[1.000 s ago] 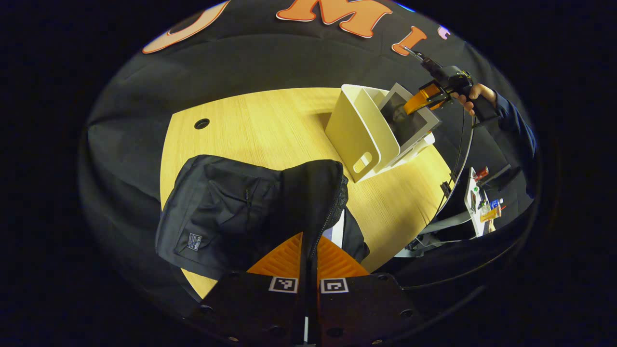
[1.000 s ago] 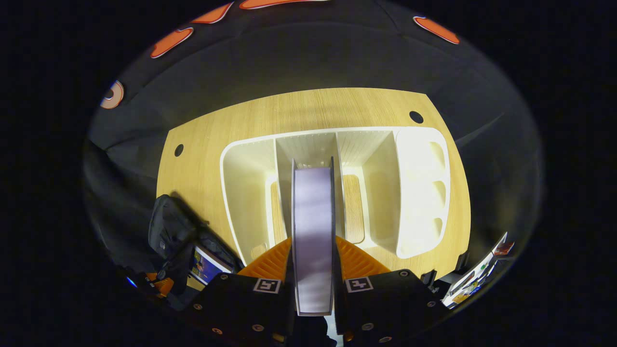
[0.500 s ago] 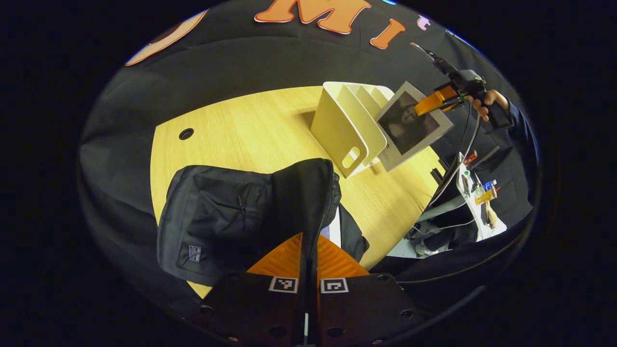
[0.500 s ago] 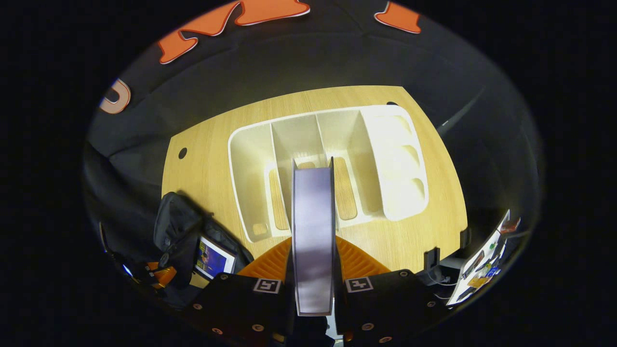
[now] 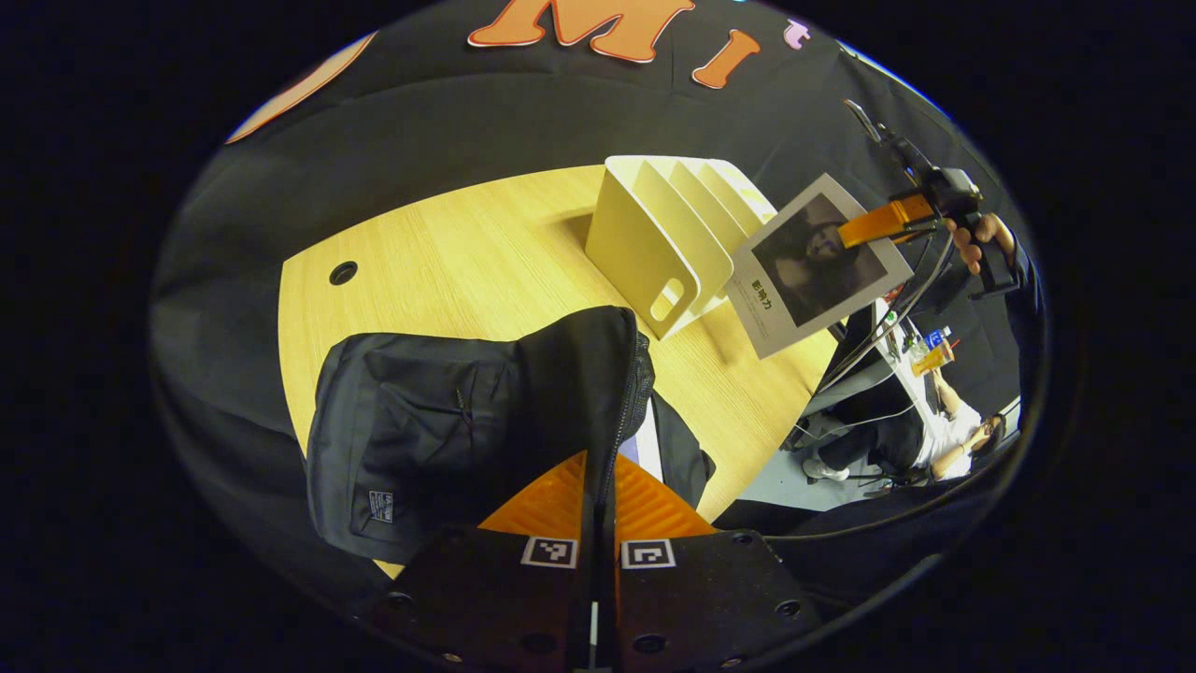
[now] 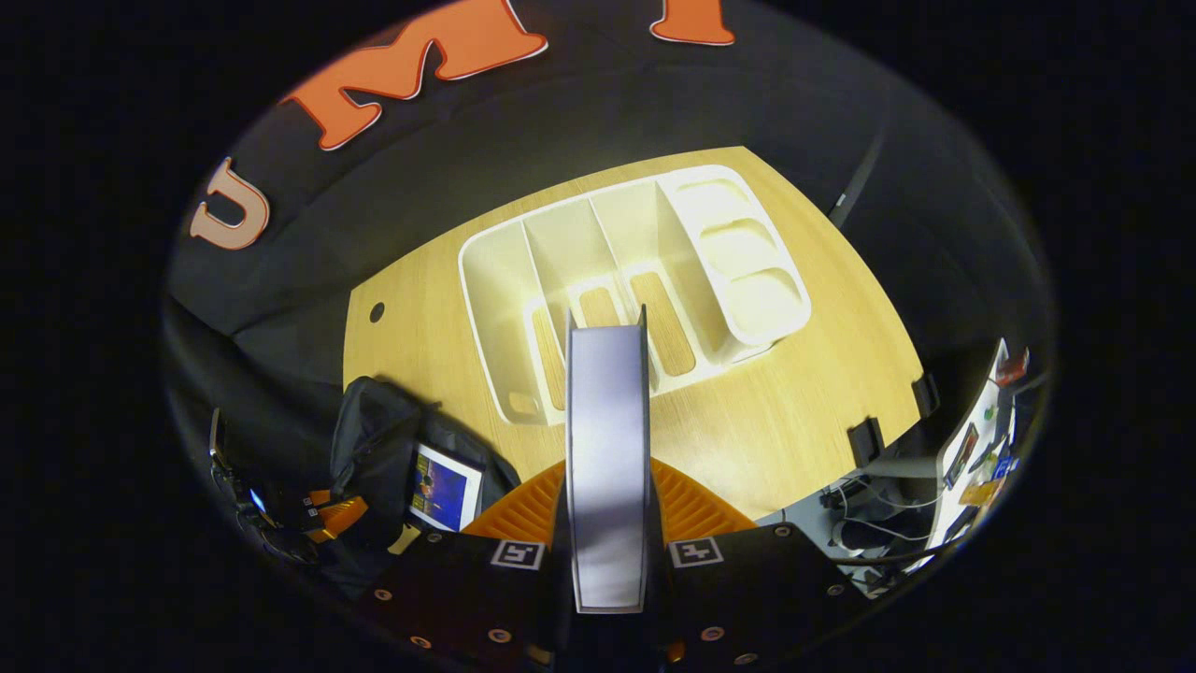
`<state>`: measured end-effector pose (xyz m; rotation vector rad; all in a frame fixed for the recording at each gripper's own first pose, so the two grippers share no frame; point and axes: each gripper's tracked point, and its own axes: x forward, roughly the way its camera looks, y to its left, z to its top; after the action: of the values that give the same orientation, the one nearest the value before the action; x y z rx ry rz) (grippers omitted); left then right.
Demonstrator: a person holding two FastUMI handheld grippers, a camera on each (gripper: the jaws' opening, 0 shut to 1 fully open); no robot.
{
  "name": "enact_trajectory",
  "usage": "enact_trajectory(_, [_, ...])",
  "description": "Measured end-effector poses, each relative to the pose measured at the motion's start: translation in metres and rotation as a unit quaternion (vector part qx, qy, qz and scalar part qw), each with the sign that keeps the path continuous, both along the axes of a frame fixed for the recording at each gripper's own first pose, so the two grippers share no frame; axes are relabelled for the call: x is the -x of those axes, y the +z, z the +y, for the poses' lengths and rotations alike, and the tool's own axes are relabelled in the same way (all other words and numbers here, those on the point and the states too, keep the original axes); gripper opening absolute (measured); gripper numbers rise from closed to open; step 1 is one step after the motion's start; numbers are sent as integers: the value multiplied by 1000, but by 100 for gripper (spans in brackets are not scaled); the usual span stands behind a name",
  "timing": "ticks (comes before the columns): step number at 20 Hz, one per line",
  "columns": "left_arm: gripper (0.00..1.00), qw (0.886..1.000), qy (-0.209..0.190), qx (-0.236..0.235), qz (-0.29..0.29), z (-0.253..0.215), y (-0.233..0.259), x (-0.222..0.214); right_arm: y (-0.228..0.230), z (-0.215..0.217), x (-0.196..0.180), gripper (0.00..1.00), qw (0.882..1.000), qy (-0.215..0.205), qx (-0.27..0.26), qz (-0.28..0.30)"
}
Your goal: Open the schoolbag, grab two books from the bookshelf and put them into the schoolbag.
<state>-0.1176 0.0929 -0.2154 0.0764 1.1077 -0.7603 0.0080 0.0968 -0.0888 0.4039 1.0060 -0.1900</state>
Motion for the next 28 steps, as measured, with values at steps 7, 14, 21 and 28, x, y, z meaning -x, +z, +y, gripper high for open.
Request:
enact_trajectory(7, [3, 1000, -30, -1, -3, 0, 2, -2, -2, 18, 54, 33, 996, -49, -71, -29])
enact_trajectory(14, [3, 999, -47, -8, -8, -1, 1, -1, -13, 60, 75, 32, 983, -49, -165, -65])
enact_trajectory(21, [3, 999, -43, -19, -23, 5, 14, -7, -29, 111, 61, 32, 970, -8, -225, -94])
enact_trajectory(28, [3, 999, -32, -18, -35, 15, 39, -13, -38, 163, 44, 31, 957, 25, -267, -105])
